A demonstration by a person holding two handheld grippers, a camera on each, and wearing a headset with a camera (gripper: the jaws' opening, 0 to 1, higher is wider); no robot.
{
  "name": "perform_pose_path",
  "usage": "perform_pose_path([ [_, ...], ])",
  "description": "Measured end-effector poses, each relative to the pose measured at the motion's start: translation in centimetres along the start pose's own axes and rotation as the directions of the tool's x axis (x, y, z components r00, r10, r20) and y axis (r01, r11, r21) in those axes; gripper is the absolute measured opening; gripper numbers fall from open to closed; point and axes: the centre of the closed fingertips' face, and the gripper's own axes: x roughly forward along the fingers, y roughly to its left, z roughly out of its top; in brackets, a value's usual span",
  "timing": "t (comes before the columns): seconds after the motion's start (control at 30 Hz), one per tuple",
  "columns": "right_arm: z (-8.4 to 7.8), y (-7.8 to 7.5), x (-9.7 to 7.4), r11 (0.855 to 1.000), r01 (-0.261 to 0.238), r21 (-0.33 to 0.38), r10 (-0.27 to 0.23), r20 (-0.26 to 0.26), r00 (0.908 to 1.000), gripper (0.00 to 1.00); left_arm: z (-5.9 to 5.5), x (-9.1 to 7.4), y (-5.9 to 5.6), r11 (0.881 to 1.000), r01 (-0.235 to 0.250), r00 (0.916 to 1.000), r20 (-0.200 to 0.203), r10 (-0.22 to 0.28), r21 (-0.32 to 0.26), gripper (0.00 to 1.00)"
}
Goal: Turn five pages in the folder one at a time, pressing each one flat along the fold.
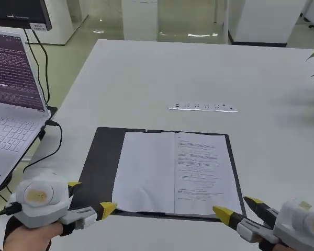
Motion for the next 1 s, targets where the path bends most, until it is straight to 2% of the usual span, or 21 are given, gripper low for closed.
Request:
perform_pose_path([
  [0.27,-0.7,-0.6,-0.8,0.999,0.017,0.030,-0.017,0.001,0.9999,0.66,0.0,0.0,-0.7,1.000,-0.010,0.9999,-0.003,0.010,-0.008,0.70],
  [0.4,-1.2,-0.5,-0.9,0.999,0.019,0.043,-0.019,-0.005,0.9998,0.66,-0.1,0.1,-0.9,0.999,-0.025,0.9989,-0.038,0.027,0.045,0.68],
  [0.53,-1.4,-0.3,-1.0,0.999,0.019,0.049,-0.018,-0.008,0.9998,0.66,0.3,0.4,-1.4,0.999,0.002,0.9999,-0.014,-0.002,0.041,0.67],
  [0.63,-1.5,-0.2,-1.0,0.999,0.014,0.049,-0.014,-0.009,0.9999,0.66,0.8,0.7,-1.8,0.999,0.011,0.9999,-0.004,-0.010,0.048,0.73],
  [0.7,-1.6,-0.3,-1.0,0.999,0.014,0.042,-0.013,-0.015,0.9998,0.66,0.8,1.1,-2.3,0.998,0.026,0.9996,-0.015,-0.025,0.053,0.73],
  [1.0,-1.1,-0.4,-1.3,0.999,0.015,0.043,-0.015,-0.012,0.9998,0.67,2.4,2.7,-5.1,0.990,0.102,0.9947,0.000,-0.102,0.100,0.75],
])
